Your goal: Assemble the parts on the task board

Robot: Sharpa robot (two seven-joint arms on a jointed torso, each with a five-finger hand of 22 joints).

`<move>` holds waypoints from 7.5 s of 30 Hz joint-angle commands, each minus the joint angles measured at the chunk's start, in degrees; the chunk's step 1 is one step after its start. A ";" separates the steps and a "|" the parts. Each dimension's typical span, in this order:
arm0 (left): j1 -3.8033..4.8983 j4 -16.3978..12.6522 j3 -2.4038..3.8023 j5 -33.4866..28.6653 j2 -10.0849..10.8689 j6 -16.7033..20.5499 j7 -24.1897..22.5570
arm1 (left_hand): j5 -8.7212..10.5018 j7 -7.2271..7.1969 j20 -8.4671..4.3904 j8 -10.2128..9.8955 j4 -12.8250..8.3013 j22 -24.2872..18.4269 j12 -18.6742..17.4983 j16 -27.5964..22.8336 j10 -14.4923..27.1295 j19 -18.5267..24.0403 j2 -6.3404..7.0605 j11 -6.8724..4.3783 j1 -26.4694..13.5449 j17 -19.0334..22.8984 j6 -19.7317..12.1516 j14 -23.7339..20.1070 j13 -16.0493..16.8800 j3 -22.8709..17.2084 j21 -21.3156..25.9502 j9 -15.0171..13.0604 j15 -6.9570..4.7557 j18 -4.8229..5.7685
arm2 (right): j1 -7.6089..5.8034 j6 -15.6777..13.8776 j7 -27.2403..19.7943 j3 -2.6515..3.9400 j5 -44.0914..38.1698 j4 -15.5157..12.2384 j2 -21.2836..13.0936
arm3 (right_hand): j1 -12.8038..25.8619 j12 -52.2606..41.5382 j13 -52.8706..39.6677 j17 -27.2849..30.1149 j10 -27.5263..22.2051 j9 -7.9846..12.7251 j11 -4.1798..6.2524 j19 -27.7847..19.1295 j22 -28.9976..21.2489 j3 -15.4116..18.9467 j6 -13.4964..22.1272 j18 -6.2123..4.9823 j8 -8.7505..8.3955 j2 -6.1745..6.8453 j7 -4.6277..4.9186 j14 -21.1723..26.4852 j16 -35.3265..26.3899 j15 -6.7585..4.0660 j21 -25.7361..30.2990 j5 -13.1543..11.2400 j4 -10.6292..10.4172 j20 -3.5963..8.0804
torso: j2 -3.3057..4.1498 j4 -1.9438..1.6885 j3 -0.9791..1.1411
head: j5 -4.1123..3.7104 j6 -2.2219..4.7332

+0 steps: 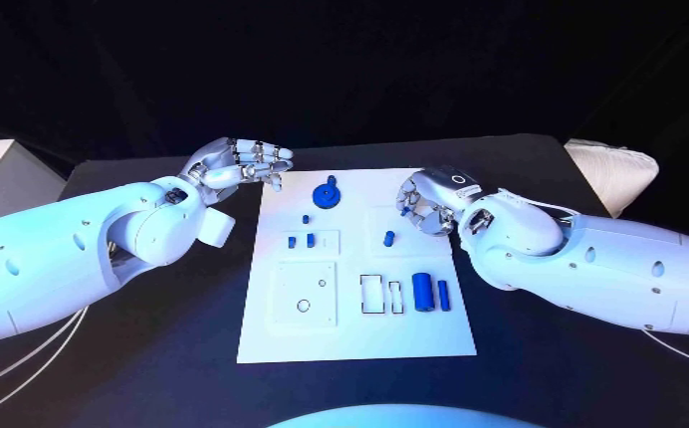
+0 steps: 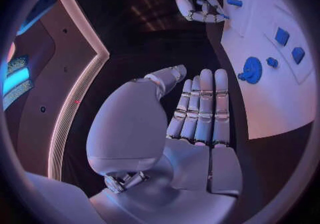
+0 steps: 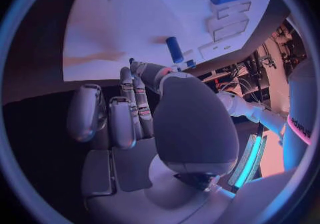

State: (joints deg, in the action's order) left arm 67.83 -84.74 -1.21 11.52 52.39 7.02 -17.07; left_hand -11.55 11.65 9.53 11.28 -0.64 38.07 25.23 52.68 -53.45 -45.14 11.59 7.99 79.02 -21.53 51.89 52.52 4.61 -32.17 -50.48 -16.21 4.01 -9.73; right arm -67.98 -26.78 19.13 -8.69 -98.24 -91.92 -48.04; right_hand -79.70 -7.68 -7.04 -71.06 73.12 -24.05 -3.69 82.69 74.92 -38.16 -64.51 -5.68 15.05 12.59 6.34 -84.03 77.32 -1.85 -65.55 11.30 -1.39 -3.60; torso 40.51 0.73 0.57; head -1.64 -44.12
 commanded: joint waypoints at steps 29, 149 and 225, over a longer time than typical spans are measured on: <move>0.02 -0.59 0.03 0.99 -1.40 -0.76 0.29 | -0.37 0.14 0.30 -0.23 0.07 -0.13 -0.37 -0.41 0.09 -0.13 -0.51 0.33 0.07 0.10 -0.42 0.10 -0.11 0.27 0.35 0.09 0.40 -0.72 | 1.76 1.46 -3.36 -0.35 3.28 -7.77 7.88 | 0.54 0.16 -0.01 0.36 1.94 -0.13 1.37 0.10 1.83 -0.48 -0.17 0.92 0.17 -0.15 0.06 -1.99 -0.33 -0.33 0.38 0.40 0.26 0.05 | -0.11 0.02 -0.31 | 5.15 -1.38; 0.09 0.04 0.03 1.22 -2.02 -1.02 1.79 | -0.41 0.22 0.40 -0.32 0.05 -0.31 -0.35 -0.78 0.17 -0.27 -0.77 0.41 0.09 0.27 -0.46 0.26 -0.27 0.43 0.62 0.14 0.48 -0.74 | 5.29 -3.70 -7.03 -1.41 7.39 -7.51 6.17 | 4.30 0.11 2.50 9.94 -11.75 1.57 -2.25 -6.64 -6.33 5.68 9.96 -1.96 -6.29 2.33 2.90 2.65 -5.82 2.85 18.41 0.35 -0.58 -2.96 | -0.02 0.06 -0.10 | 6.42 -3.00; 0.07 0.22 0.02 1.09 -1.89 -1.44 2.05 | -0.43 0.28 0.52 -0.40 0.49 -0.56 -0.35 -0.98 0.29 -0.33 -1.03 0.48 -0.45 0.34 -0.51 0.38 -0.39 0.67 1.00 0.19 0.59 -0.72 | -0.25 3.82 -3.61 -0.46 1.66 -6.04 -0.71 | -6.23 -3.78 2.20 2.23 -0.73 -1.32 1.33 1.57 5.09 5.89 -0.30 1.34 -1.95 -1.15 -0.03 -1.89 1.88 -0.22 -0.30 -4.21 -8.52 -0.07 | -0.03 -0.05 -0.12 | 4.52 -1.73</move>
State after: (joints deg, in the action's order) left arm 67.86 -84.45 -1.24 12.62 50.59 6.41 -14.77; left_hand -11.80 11.84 9.74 11.10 -0.15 37.56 25.25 52.00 -53.25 -45.35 10.90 8.19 78.79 -21.28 51.70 52.72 4.29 -31.69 -49.82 -16.10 4.20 -9.71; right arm -68.23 -19.82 15.01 -9.22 -95.24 -97.55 -48.64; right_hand -86.67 -11.59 -3.88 -68.78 68.82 -21.71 -5.63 83.93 74.92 -32.00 -65.00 -5.10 11.56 11.92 6.47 -83.82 78.89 -1.66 -65.55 7.16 -9.98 -4.20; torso 40.55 0.68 0.45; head 2.83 -45.94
